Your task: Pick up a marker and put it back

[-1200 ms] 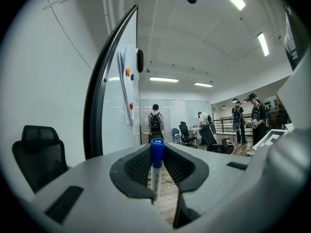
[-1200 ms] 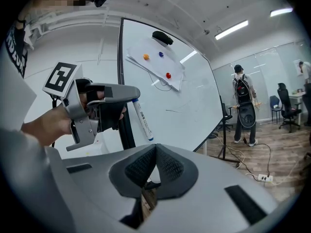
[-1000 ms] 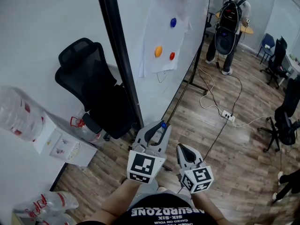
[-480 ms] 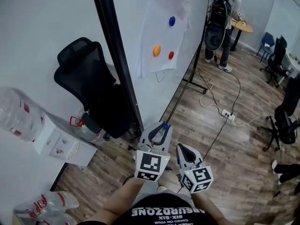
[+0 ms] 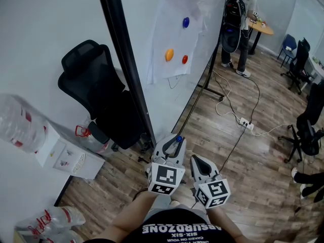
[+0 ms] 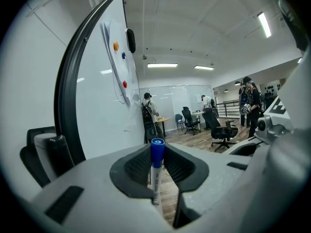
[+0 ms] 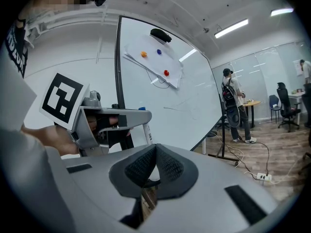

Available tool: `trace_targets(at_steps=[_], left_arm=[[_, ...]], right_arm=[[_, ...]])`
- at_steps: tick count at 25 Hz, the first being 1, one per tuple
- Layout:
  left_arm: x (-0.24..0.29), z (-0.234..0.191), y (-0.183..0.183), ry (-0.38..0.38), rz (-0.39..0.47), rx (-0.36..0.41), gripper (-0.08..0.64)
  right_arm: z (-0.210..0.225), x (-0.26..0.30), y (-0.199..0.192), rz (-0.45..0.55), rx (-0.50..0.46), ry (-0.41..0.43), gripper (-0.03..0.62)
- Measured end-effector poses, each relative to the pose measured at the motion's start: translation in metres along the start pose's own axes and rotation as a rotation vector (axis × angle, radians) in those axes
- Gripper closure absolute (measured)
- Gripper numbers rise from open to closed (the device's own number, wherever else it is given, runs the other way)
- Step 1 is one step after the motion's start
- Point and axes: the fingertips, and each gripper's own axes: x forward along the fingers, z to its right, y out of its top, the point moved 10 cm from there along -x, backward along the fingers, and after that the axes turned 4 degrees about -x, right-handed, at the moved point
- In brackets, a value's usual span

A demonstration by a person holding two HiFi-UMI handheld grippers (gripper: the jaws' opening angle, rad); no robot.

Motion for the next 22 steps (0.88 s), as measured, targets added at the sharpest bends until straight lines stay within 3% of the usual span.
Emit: trace_targets(at_steps=[22], left_arm=[[0.005, 0.002, -0.031, 0.008, -0.111, 0.068, 0.482]], right_arm=[[-0.004, -0.001, -0.002, -0.008, -0.001, -0.001, 0.594]])
